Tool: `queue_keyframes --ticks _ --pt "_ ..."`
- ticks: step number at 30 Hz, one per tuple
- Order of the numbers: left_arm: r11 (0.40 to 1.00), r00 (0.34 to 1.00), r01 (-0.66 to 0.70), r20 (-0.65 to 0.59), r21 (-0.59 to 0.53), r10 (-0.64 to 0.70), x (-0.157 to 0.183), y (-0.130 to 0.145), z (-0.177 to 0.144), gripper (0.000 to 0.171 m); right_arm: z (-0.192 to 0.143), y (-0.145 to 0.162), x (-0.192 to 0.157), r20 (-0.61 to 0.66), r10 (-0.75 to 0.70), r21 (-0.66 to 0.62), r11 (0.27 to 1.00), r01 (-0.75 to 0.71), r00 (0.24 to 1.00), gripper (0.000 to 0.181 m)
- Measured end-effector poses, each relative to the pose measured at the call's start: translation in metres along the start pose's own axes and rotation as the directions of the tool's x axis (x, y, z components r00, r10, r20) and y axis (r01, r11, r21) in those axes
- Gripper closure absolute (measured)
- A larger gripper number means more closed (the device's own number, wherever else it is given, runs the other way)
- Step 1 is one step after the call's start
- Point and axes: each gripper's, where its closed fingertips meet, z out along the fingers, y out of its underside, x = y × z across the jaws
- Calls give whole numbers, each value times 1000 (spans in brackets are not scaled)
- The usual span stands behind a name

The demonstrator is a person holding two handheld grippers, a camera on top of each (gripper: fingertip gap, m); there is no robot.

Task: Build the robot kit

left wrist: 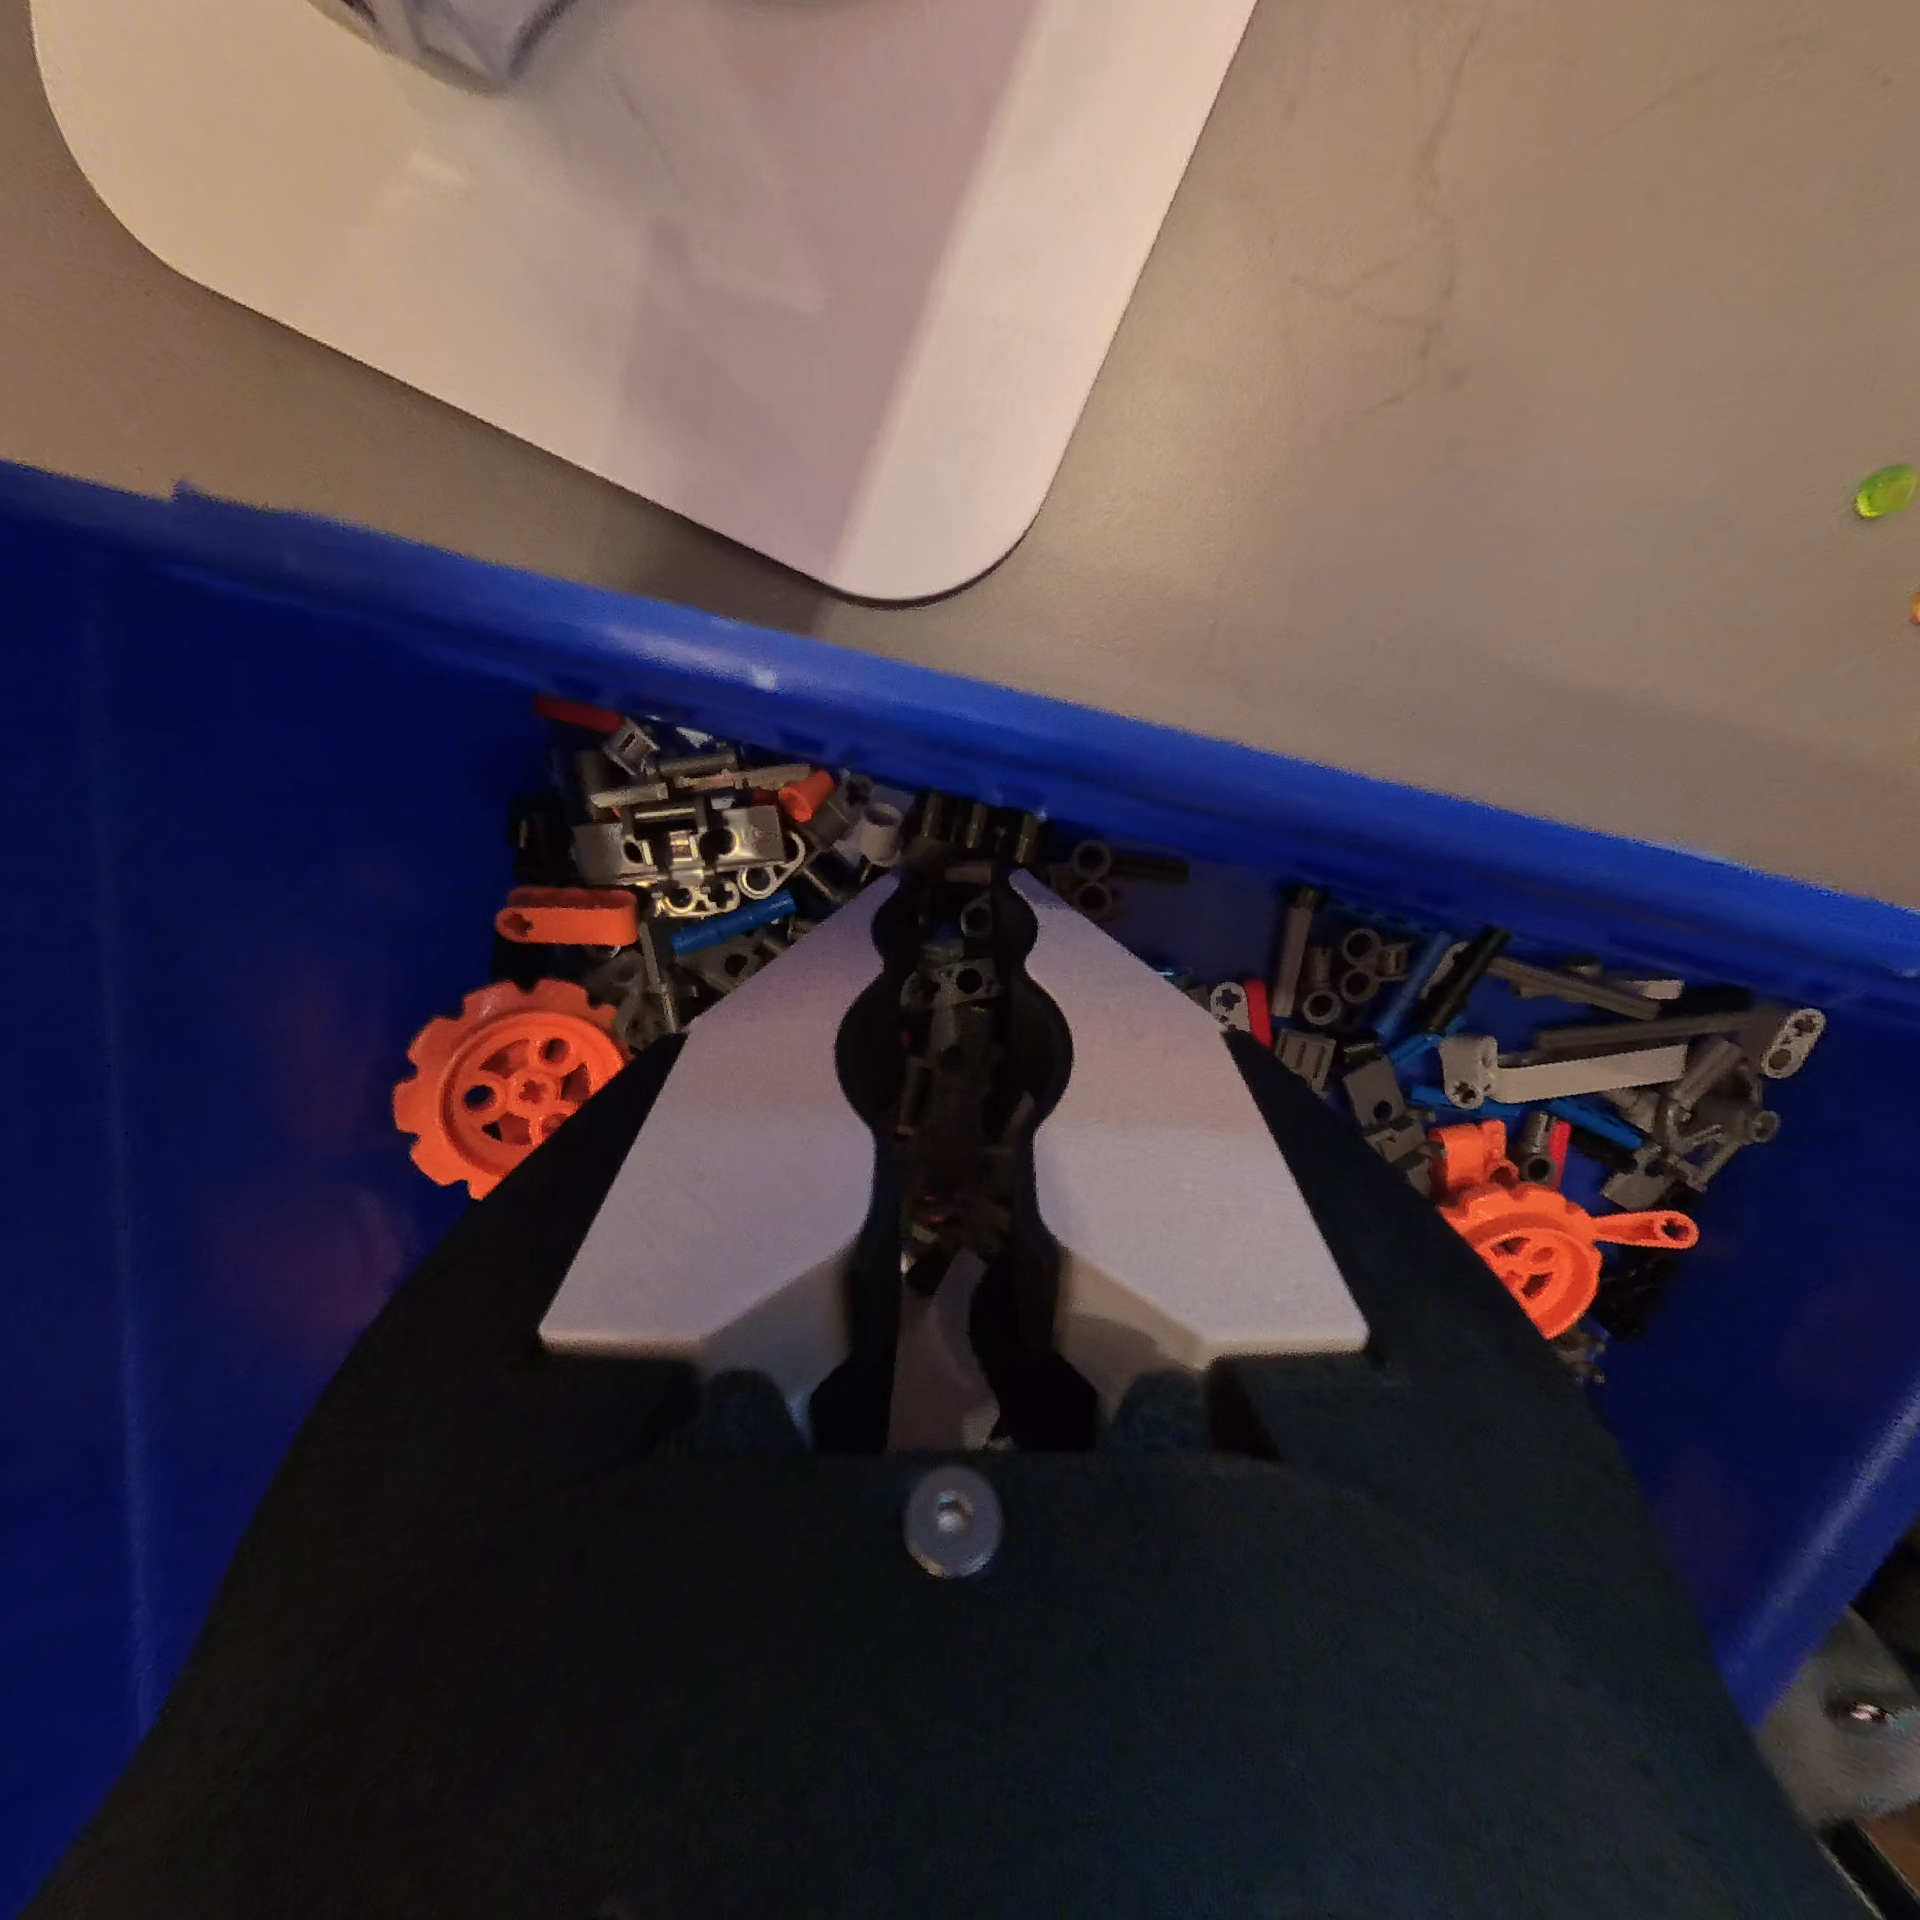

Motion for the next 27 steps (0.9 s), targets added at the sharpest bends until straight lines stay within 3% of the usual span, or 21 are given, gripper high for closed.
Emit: queue_keyframes --ticks 10,15,20,27 --pt "996 994 90 -60 -4 -91 -2 3 4 144 1 0 0 2 2 0 1000 -2 1000 168" --pt "997 997 74 -14 -14 -74 -4 3 7 164 1 0 0 3 2 2 1000 -2 1000 168" --pt "997 996 78 -37 10 -78 -4 4 2 168 0 -1 -1 4 0 5 1000 -1 1000 168" --pt "989 997 -3 -74 146 14 8 -3 -27 169 -1 -2 0 1 0 8 1000 0 1000 168"
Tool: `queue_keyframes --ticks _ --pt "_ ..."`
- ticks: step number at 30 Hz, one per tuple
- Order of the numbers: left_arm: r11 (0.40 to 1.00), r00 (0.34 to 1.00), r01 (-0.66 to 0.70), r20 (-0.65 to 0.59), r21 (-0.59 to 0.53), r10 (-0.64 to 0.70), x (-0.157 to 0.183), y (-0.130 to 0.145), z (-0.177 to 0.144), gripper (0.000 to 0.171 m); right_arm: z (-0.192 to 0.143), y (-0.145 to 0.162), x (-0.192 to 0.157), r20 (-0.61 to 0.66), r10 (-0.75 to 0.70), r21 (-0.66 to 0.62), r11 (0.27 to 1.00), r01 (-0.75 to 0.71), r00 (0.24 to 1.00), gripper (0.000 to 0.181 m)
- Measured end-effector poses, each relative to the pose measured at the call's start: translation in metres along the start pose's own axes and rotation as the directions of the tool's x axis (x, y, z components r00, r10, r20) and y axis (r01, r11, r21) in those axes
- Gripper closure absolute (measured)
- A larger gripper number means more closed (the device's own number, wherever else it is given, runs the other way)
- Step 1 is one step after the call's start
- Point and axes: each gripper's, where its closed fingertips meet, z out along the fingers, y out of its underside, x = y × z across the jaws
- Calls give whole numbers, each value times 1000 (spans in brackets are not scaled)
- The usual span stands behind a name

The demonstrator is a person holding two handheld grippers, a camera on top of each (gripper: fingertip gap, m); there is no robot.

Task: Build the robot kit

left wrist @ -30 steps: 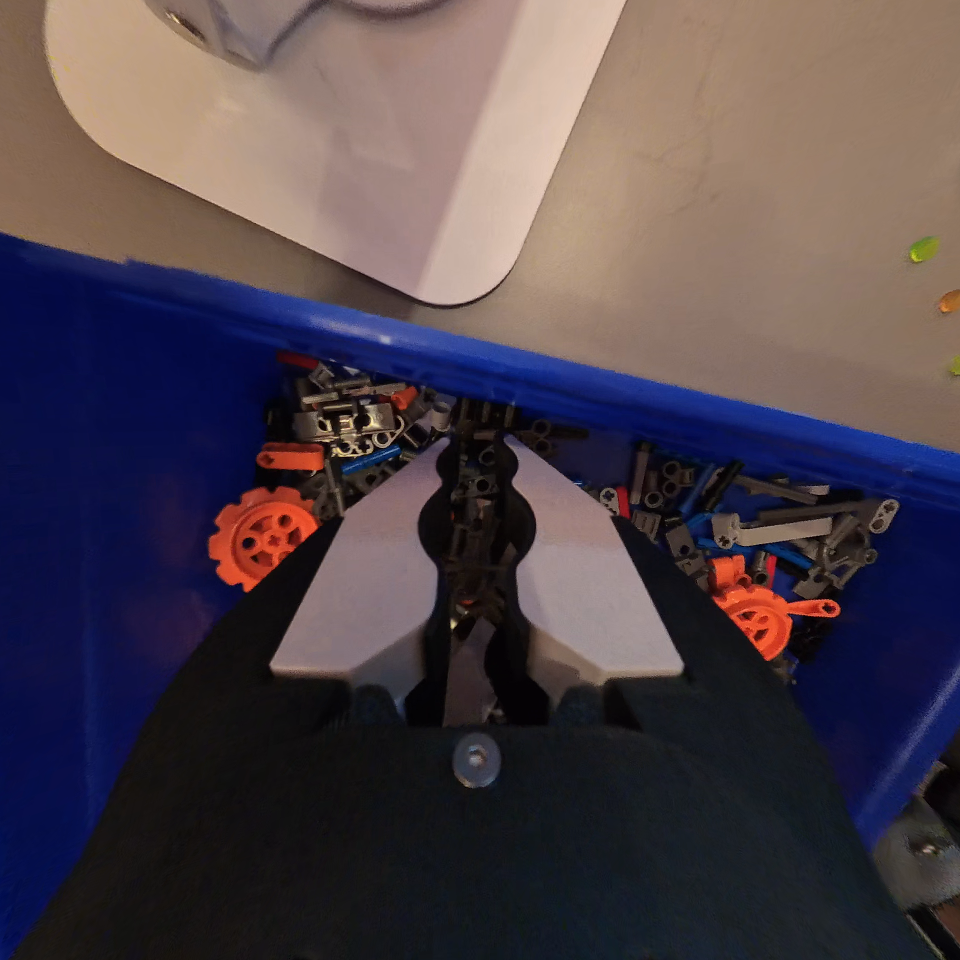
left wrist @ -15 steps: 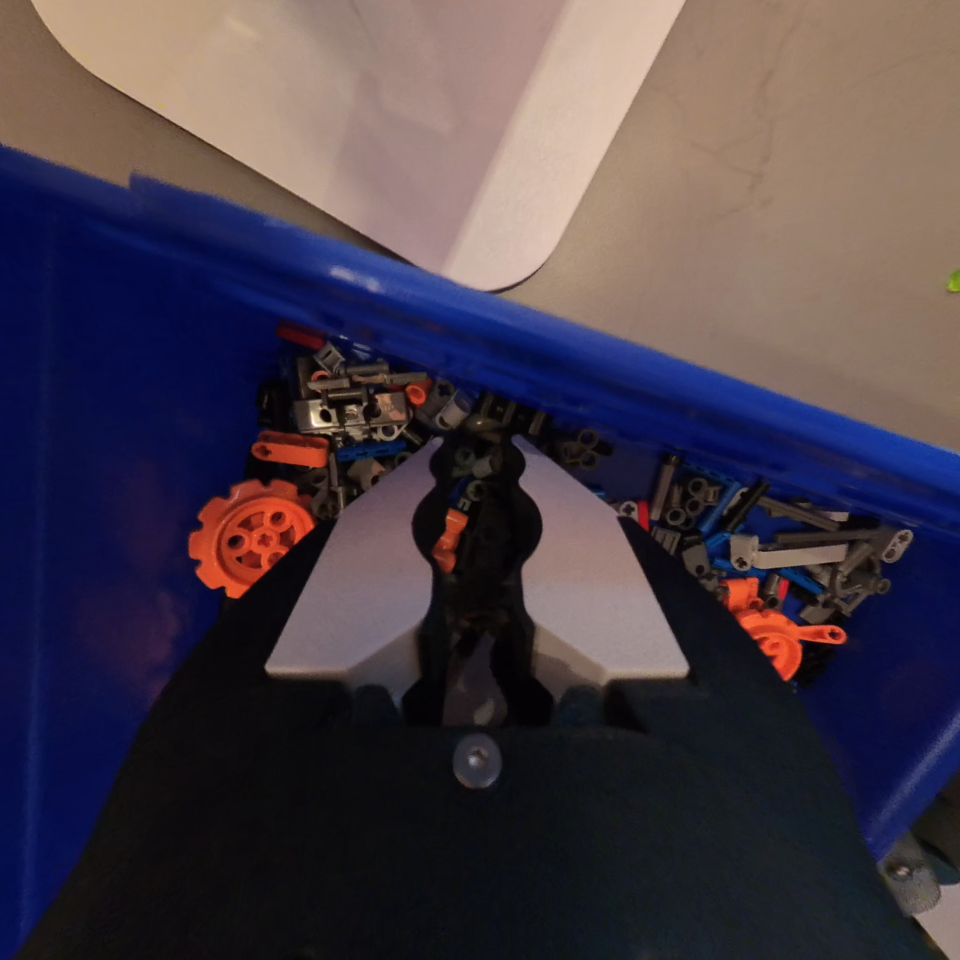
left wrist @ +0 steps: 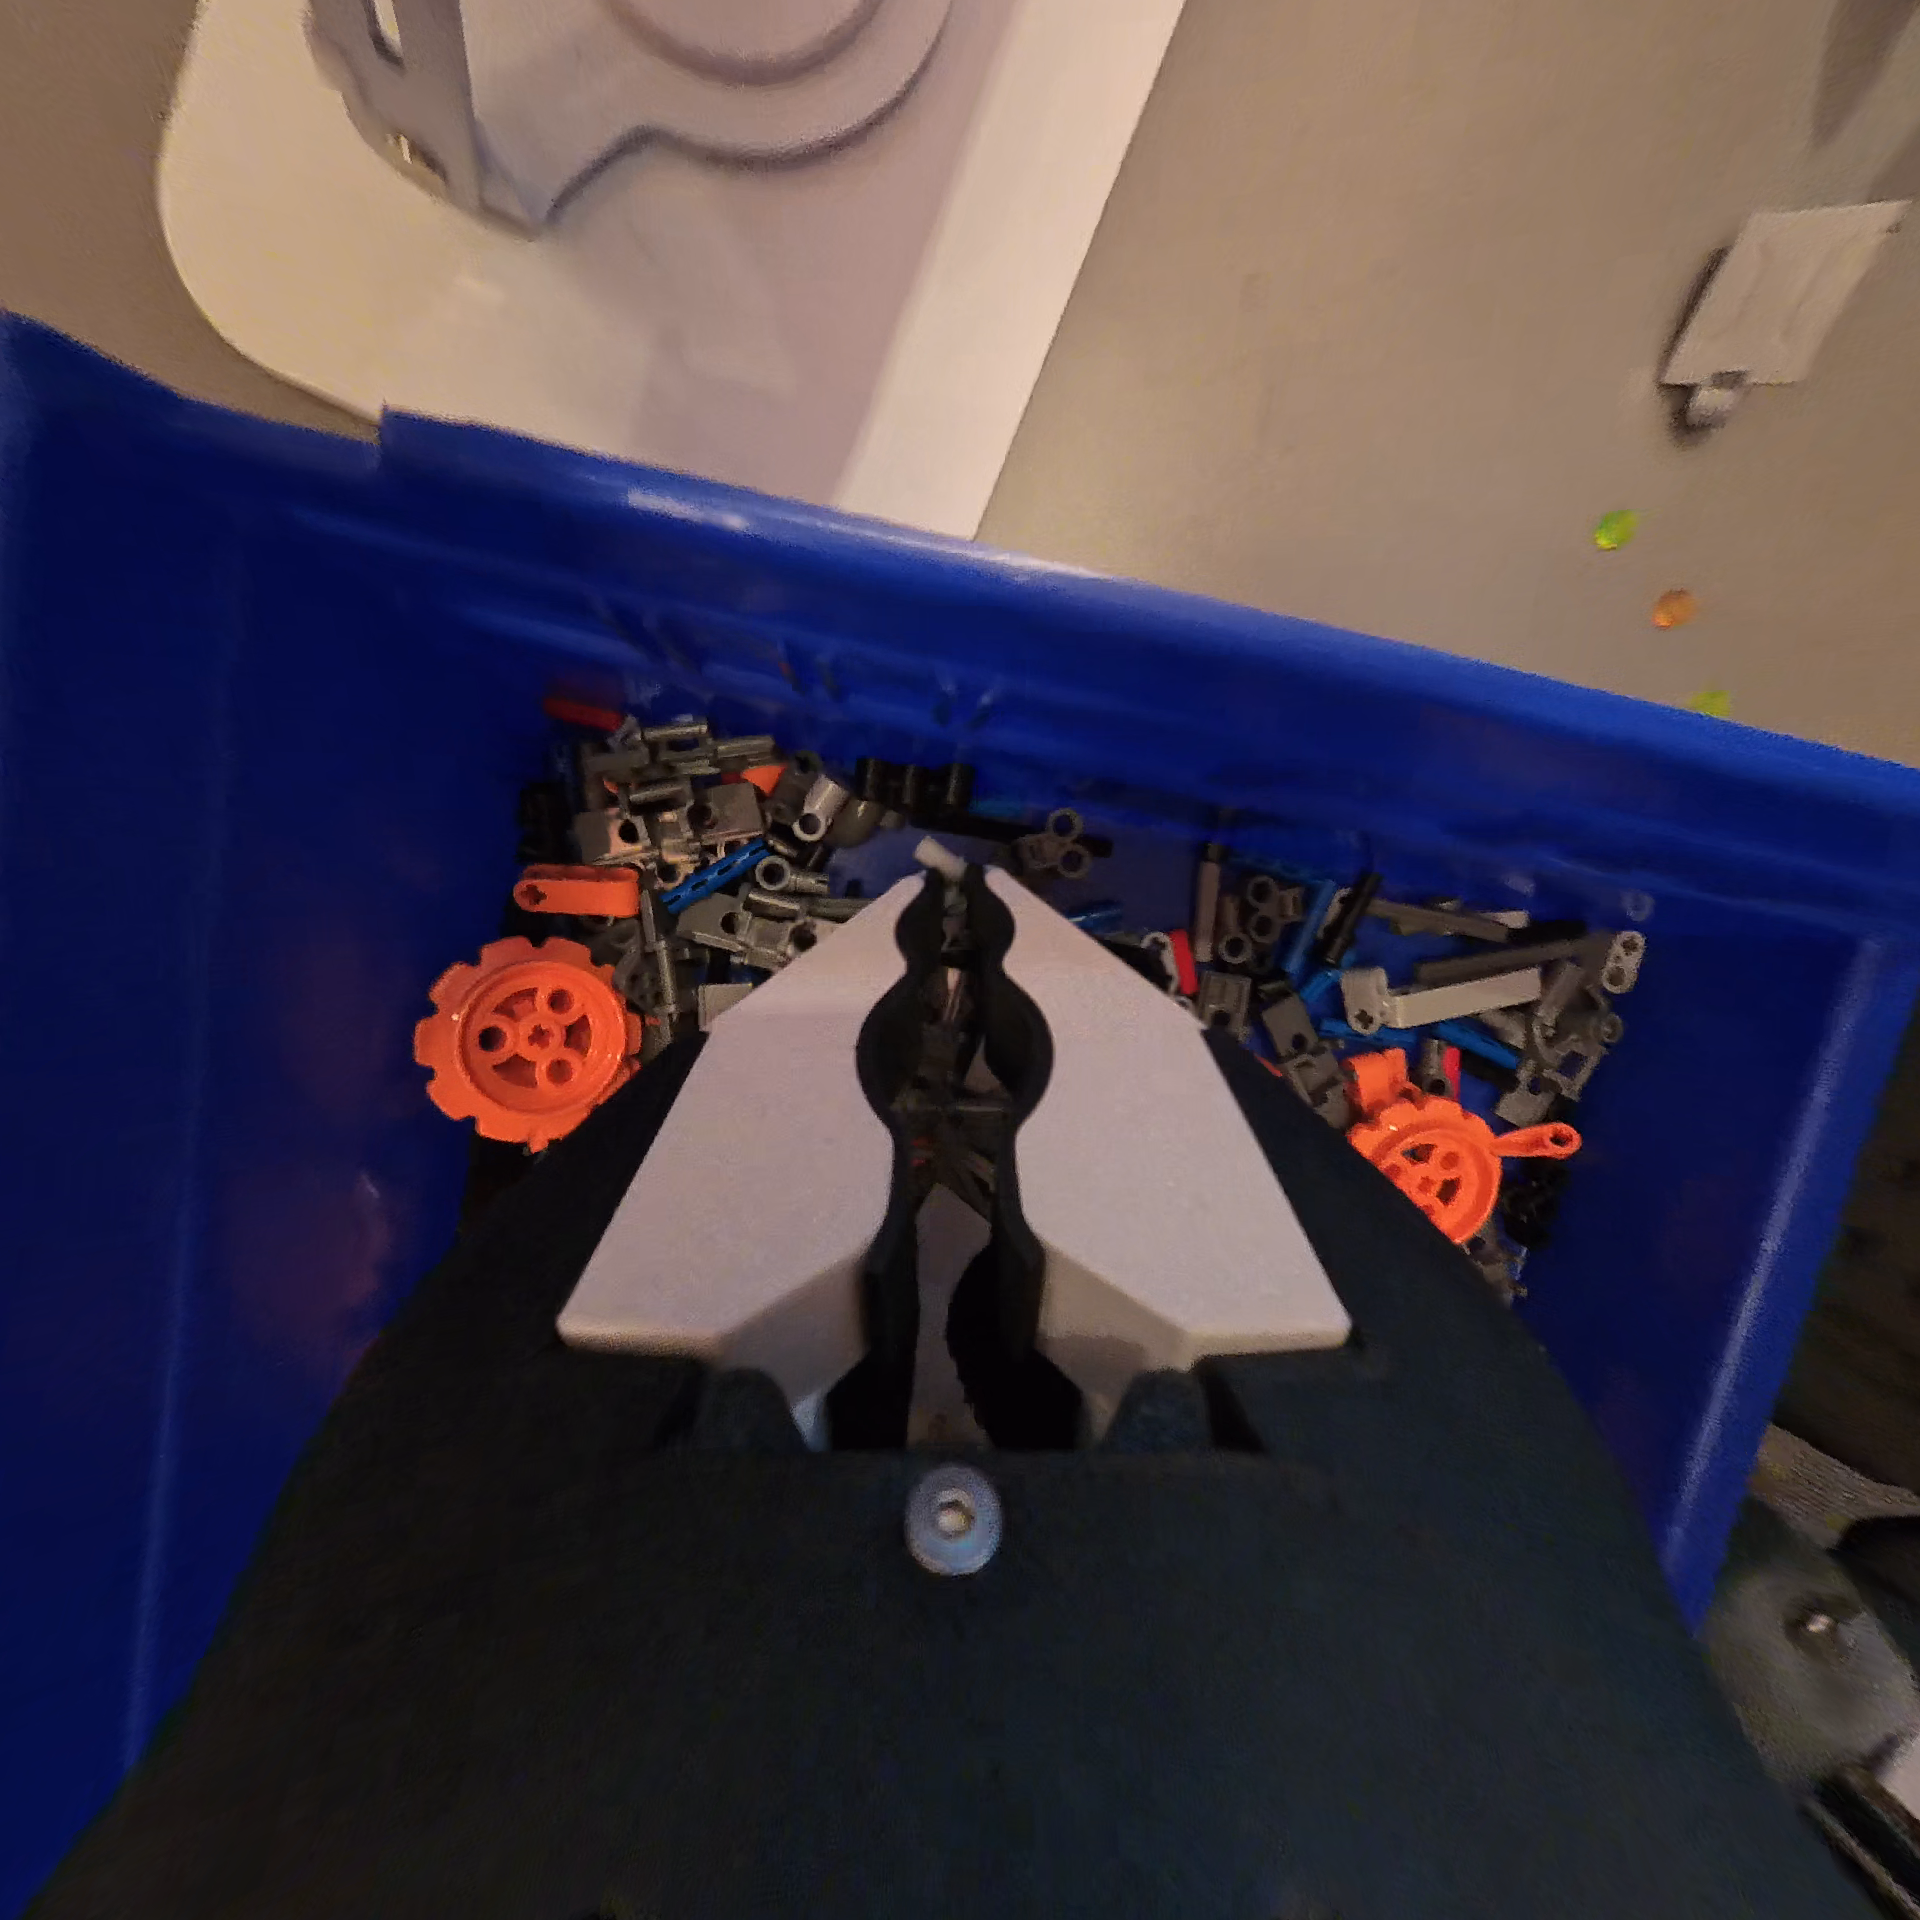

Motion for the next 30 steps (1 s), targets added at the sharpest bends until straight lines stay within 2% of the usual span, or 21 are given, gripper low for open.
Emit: queue_keyframes --ticks 5,9,14,18,20,24,30 --pt "986 996 -90 -2 144 91 20 -17 -25 169 -1 -2 -1 -3 -6 4 1000 6 1000 168" --pt "971 990 -142 13 194 143 43 -36 -49 170 -1 -4 -1 -5 -13 6 1000 13 1000 168" --pt "949 975 -218 11 230 221 91 -69 -71 170 -4 -8 -4 -5 -26 21 999 26 1000 168" --pt "960 961 -252 -83 122 263 127 -71 -44 170 -5 -11 -7 0 -35 25 999 35 999 168" --pt "966 959 -257 -111 40 260 134 -64 -26 170 -5 -11 -8 1 -36 27 999 36 999 168" --pt "958 950 -282 -152 -45 273 142 -54 -1 170 -4 -11 -9 8 -33 24 999 33 999 168" --pt "960 948 -278 -172 -38 268 142 -60 -1 165 -2 -8 -8 13 -22 17 1000 22 1000 167"
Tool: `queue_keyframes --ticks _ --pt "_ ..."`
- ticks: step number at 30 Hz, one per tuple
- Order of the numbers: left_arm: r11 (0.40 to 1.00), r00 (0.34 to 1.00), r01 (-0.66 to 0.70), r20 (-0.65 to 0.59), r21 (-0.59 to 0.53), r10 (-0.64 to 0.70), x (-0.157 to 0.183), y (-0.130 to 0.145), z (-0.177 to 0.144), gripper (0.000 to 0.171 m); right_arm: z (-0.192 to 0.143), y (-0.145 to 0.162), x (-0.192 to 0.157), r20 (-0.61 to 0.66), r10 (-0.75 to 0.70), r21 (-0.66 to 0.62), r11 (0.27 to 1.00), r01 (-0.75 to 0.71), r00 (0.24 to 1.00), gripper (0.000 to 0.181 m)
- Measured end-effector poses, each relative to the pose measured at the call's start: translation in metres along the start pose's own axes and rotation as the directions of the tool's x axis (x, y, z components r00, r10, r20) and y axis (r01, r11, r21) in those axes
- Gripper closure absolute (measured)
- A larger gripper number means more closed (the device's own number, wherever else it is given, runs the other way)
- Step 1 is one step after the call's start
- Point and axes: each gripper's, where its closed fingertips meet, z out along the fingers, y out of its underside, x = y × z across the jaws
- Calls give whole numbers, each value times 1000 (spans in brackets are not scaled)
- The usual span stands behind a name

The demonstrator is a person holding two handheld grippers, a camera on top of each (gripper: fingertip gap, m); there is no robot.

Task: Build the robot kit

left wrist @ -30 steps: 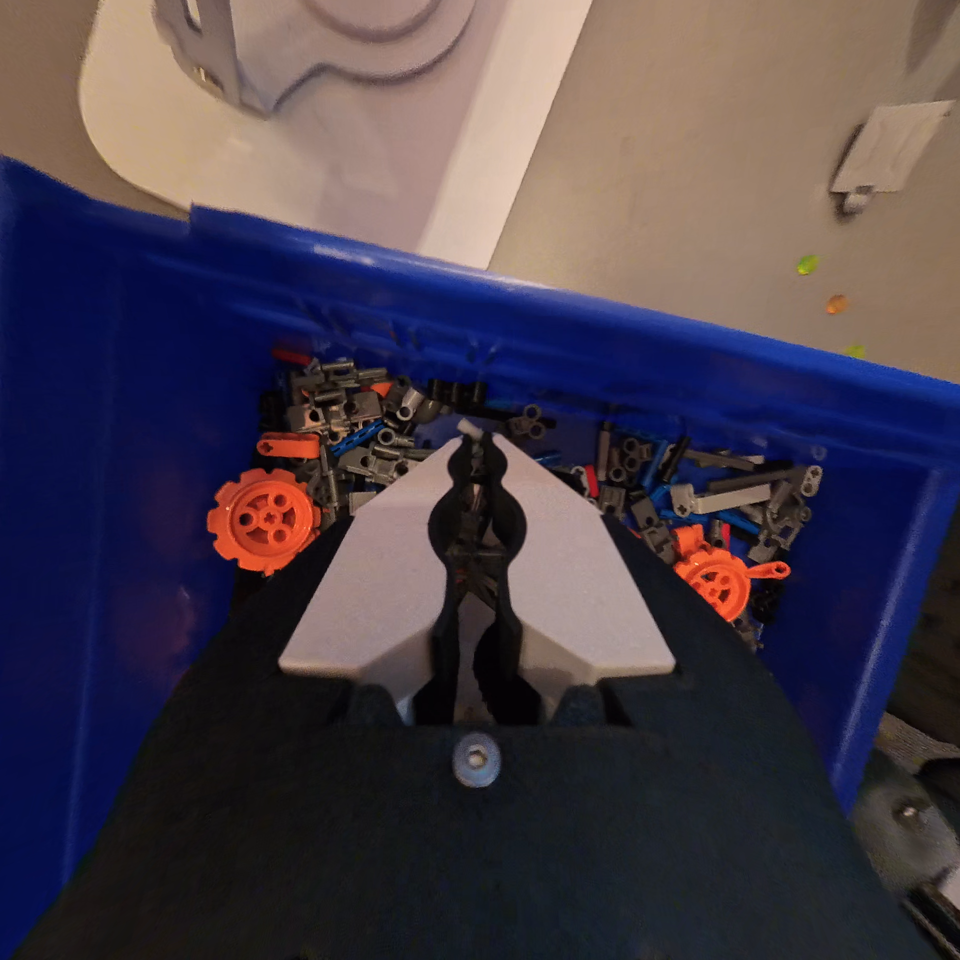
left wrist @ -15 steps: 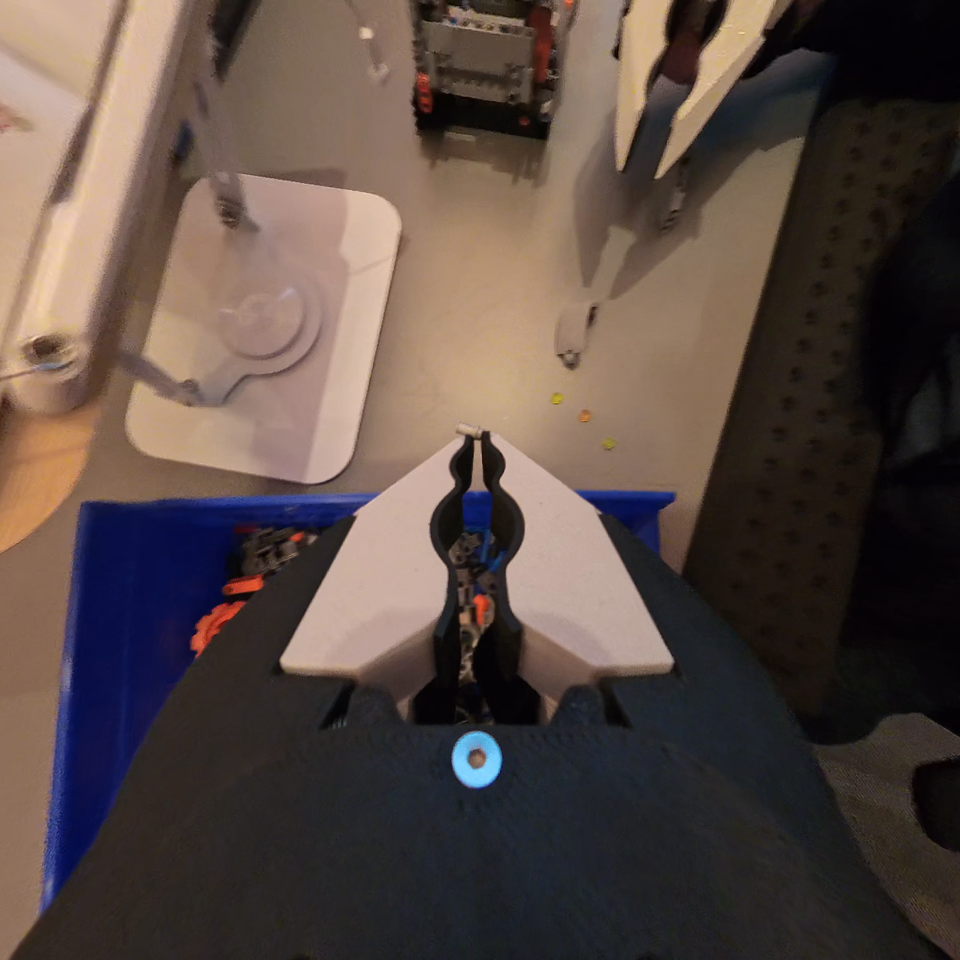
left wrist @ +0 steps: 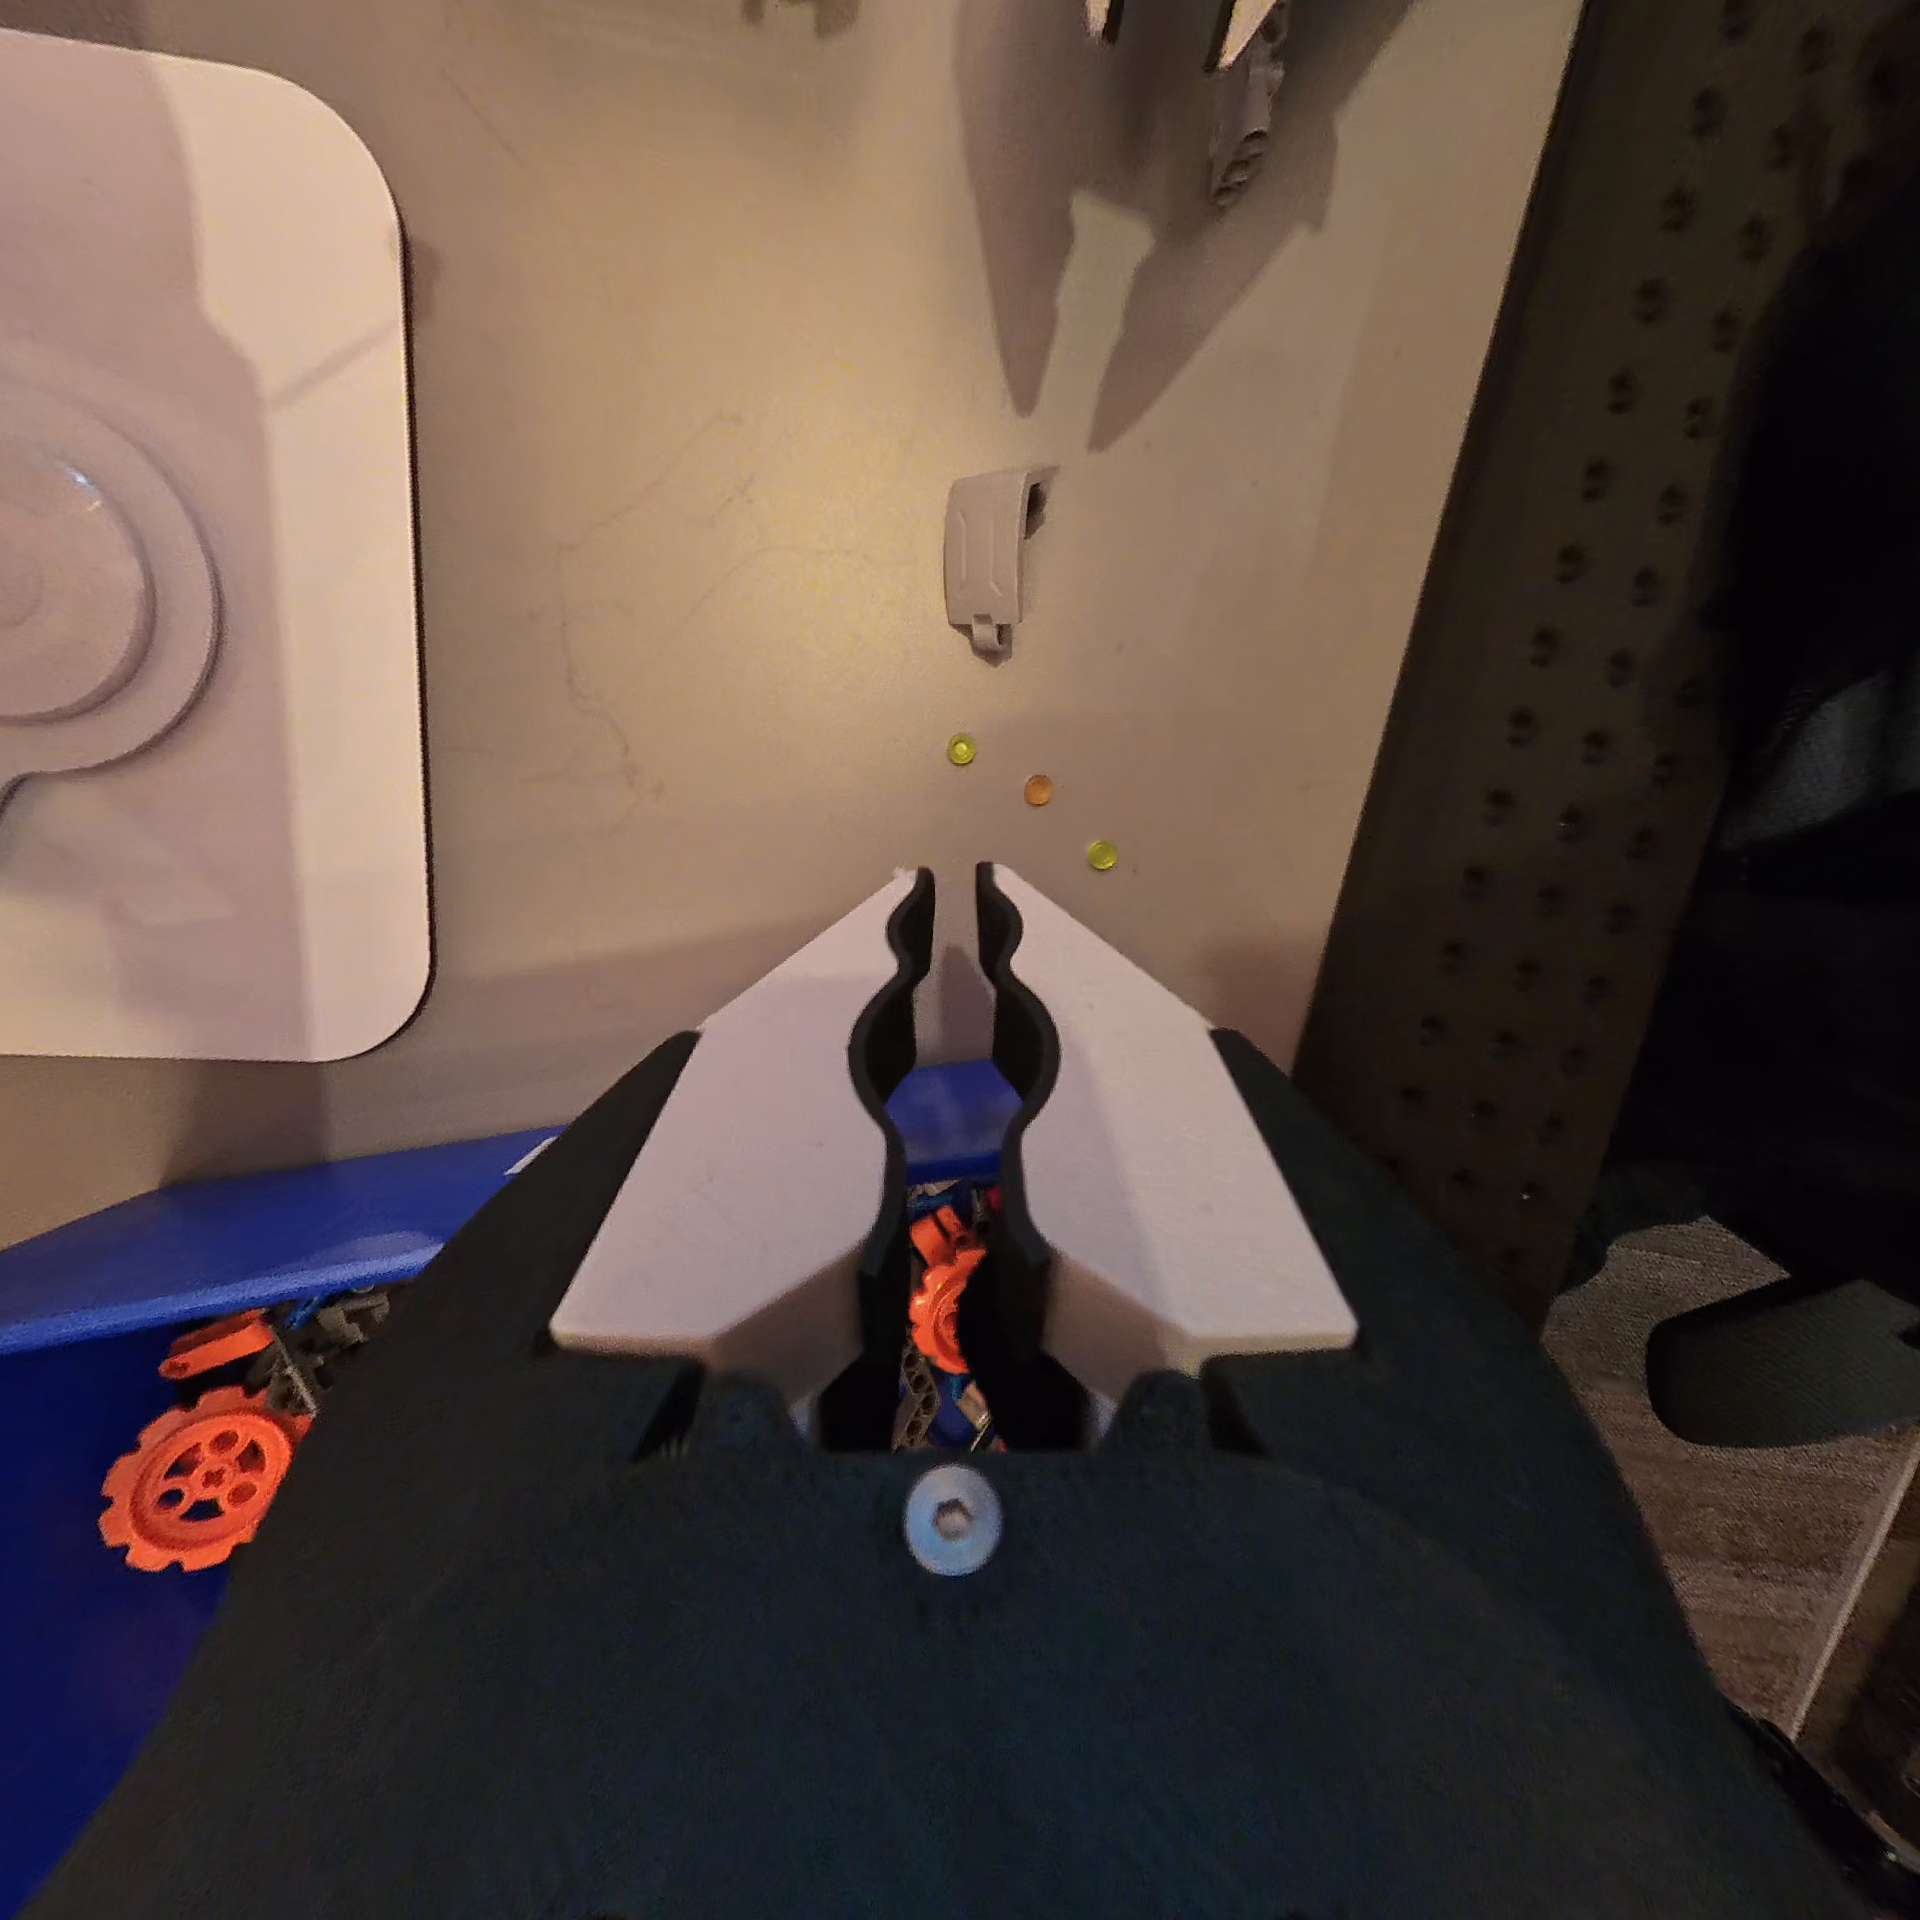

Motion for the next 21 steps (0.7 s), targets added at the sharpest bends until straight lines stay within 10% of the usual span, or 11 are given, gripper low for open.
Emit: queue_keyframes --ticks 12,21 --pt "993 991 67 108 98 -78 -25 11 -51 160 0 0 1 -3 0 0 1000 0 1000 167" --pt "956 934 237 230 174 -274 -86 71 -100 163 0 2 3 -9 5 -4 1000 -5 1000 167"
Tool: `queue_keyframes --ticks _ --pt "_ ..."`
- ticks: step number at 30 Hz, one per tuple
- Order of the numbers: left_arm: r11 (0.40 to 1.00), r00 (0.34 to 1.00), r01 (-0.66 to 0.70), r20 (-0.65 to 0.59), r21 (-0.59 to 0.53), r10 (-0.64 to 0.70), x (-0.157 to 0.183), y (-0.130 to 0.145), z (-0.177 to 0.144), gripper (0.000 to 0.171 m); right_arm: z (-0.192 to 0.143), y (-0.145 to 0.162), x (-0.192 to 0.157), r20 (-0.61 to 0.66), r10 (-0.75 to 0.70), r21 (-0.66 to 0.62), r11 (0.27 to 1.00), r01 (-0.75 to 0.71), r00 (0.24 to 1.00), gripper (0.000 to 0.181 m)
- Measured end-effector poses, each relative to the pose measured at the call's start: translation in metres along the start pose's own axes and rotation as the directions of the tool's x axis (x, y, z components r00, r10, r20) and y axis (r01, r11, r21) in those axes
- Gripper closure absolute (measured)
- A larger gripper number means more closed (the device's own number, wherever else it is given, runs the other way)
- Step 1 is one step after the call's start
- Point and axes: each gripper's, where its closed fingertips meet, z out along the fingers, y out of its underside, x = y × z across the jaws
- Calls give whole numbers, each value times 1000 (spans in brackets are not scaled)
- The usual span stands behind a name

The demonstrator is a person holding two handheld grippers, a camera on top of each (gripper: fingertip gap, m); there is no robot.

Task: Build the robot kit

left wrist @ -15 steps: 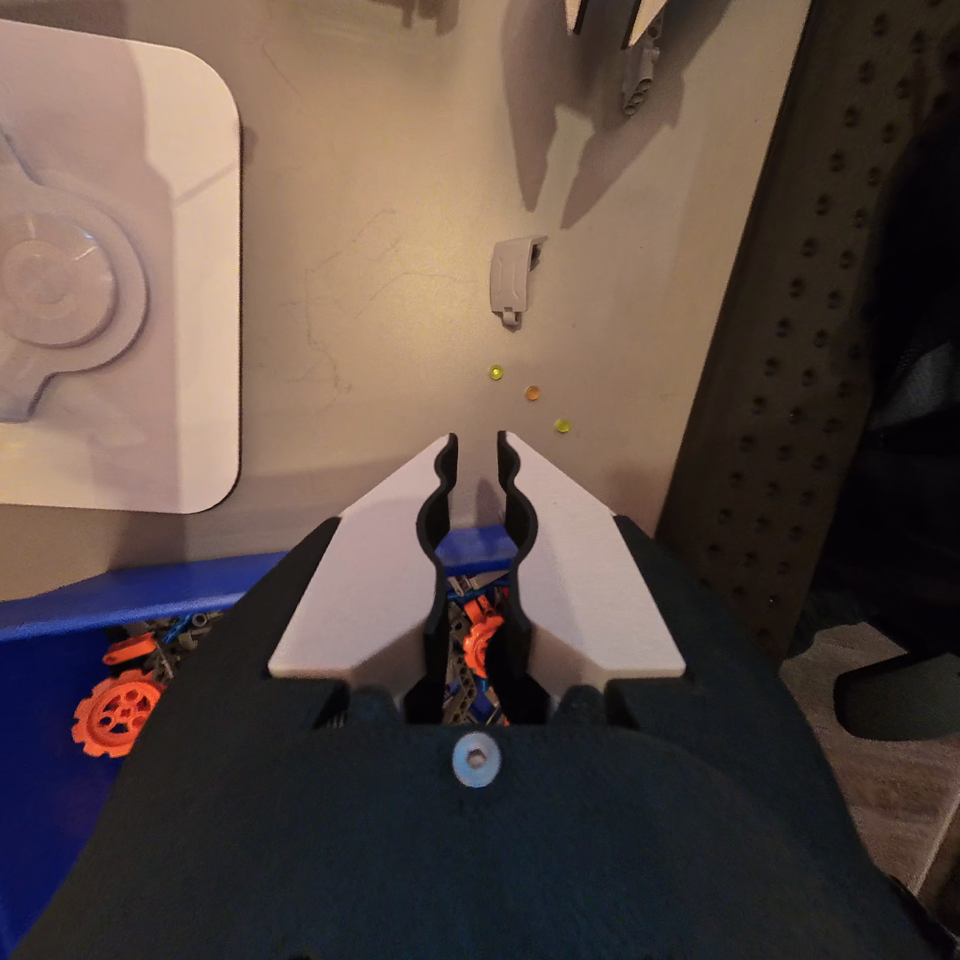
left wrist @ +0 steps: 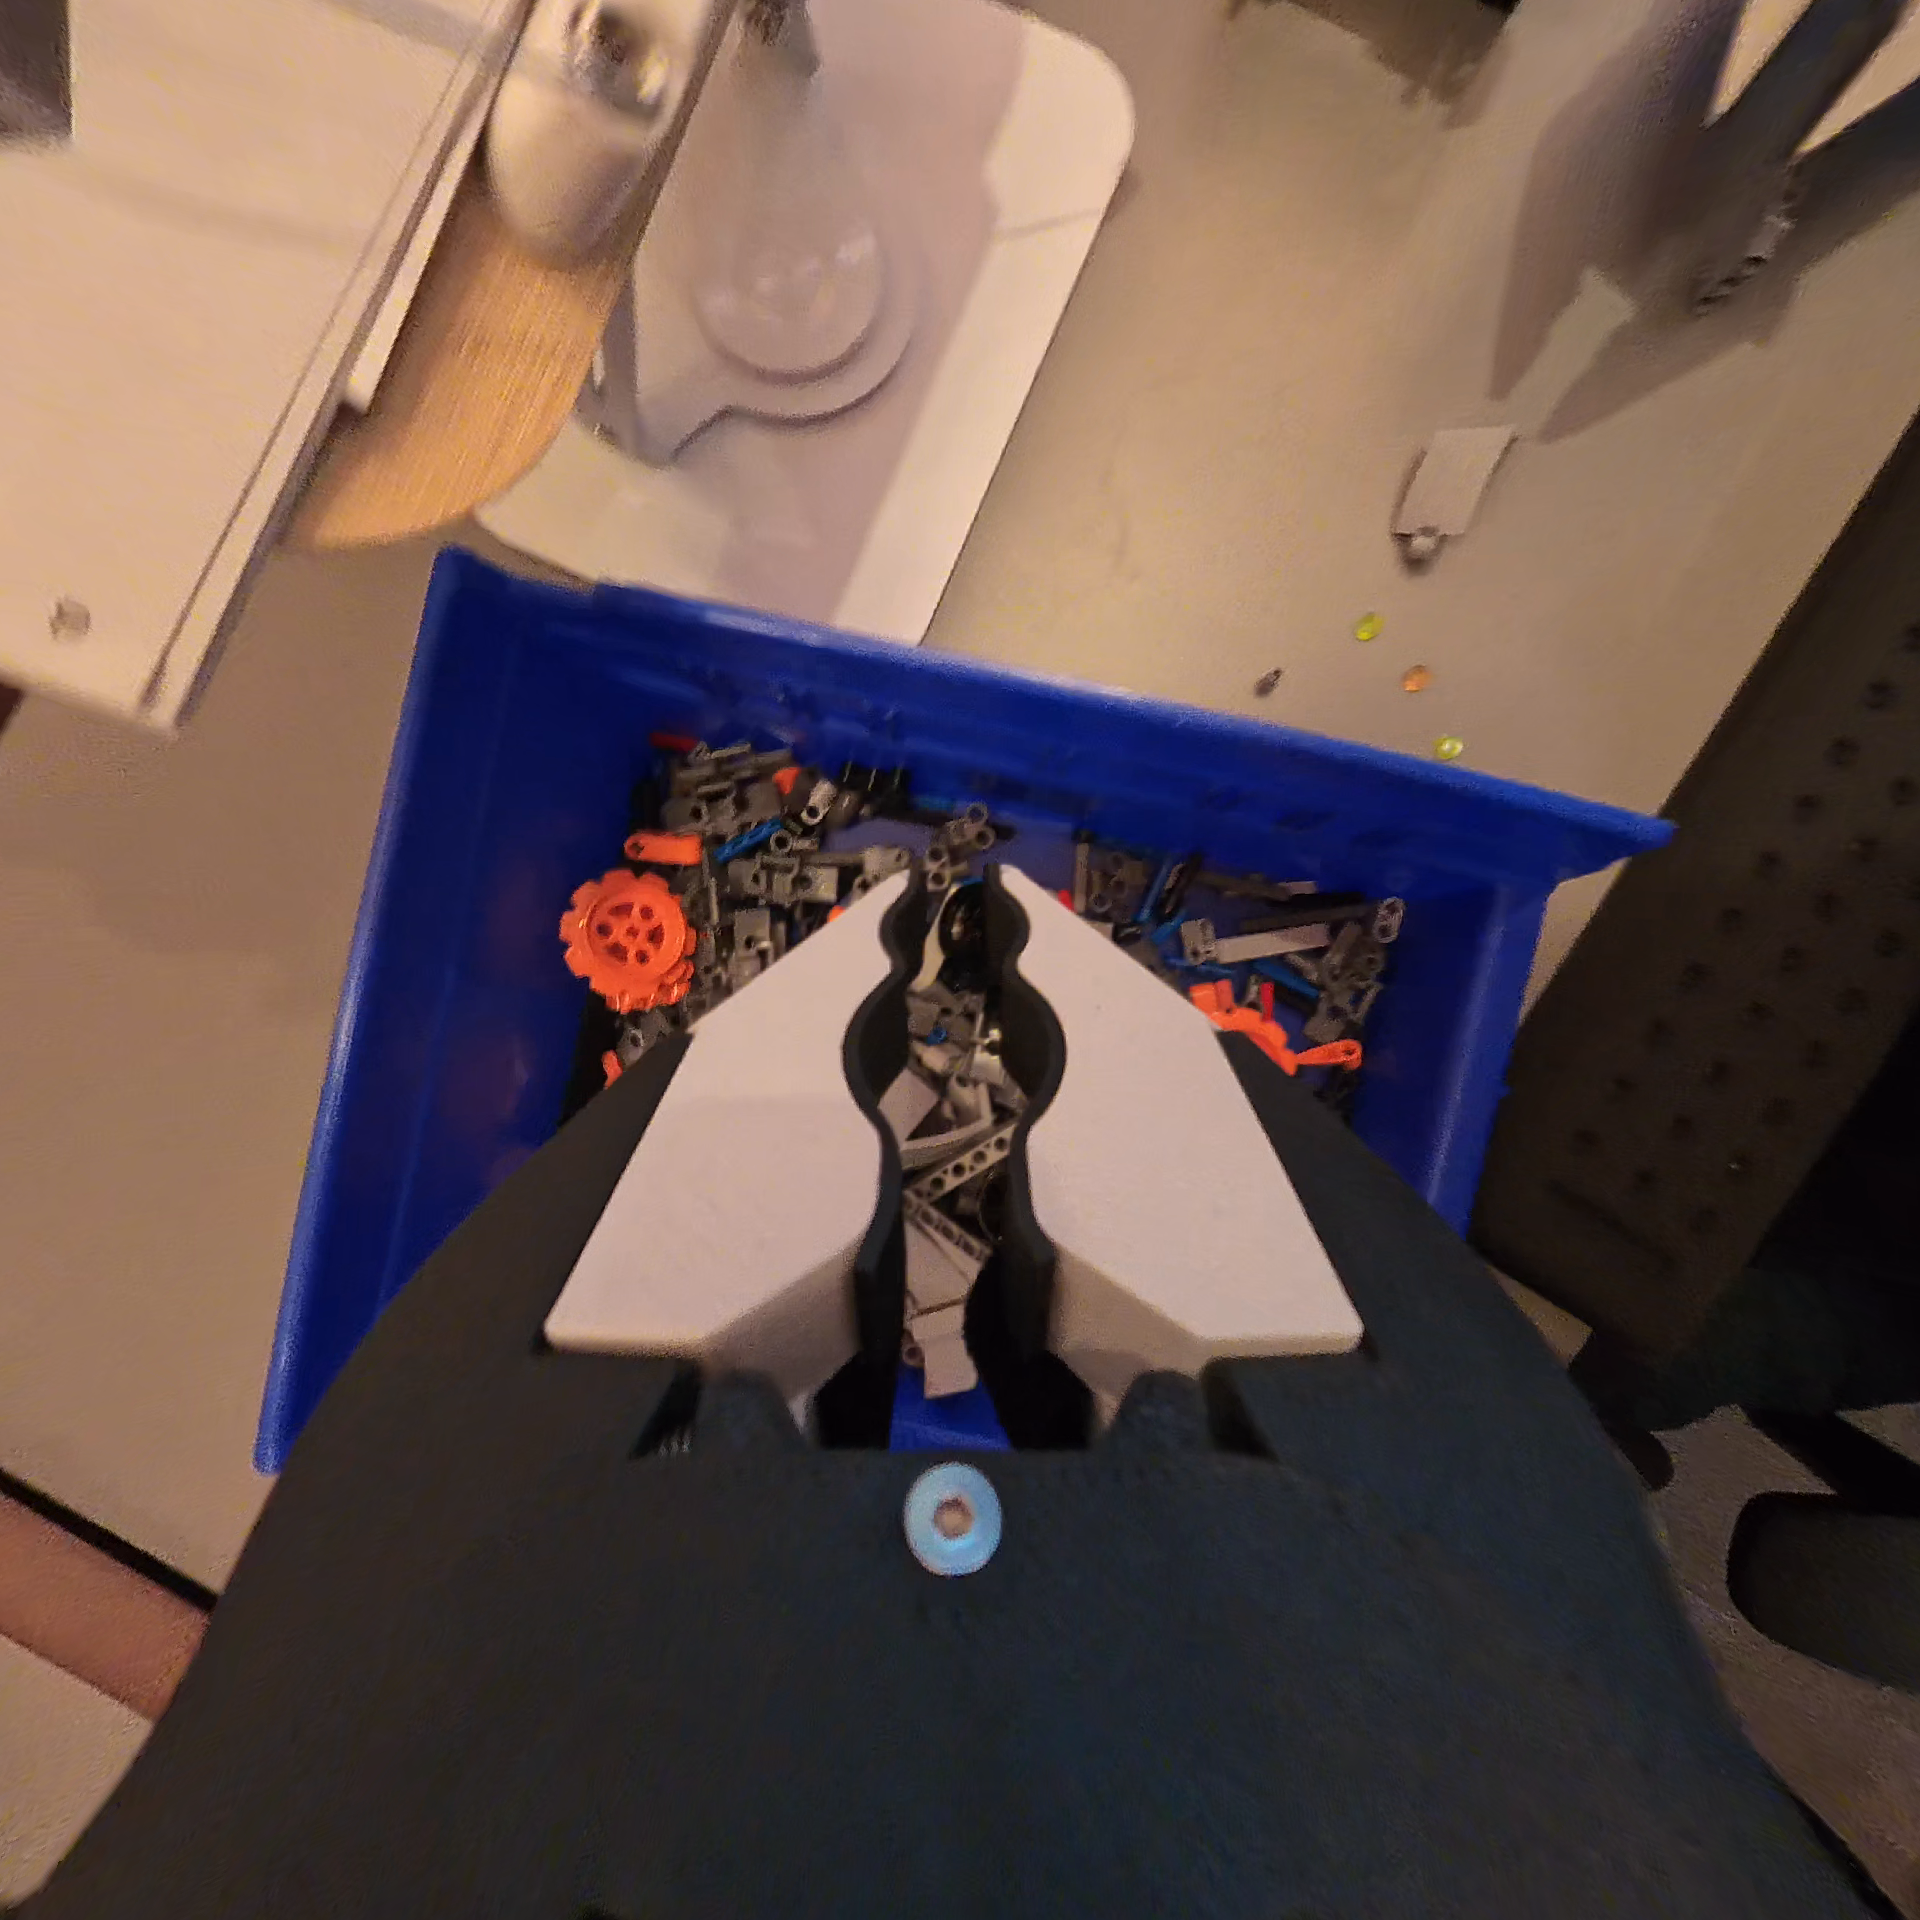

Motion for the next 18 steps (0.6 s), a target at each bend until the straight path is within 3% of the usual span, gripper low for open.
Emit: queue_keyframes --ticks 5,14,18 --pt "993 996 89 -20 -80 -91 -17 26 38 159 1 3 3 0 14 -5 1000 -14 1000 168" --pt "977 989 149 4 -153 -150 -38 32 103 151 2 6 4 0 21 -13 1000 -21 1000 168" --pt "974 991 136 7 -181 -137 -41 37 114 146 2 6 4 0 21 -12 1000 -21 1000 168"
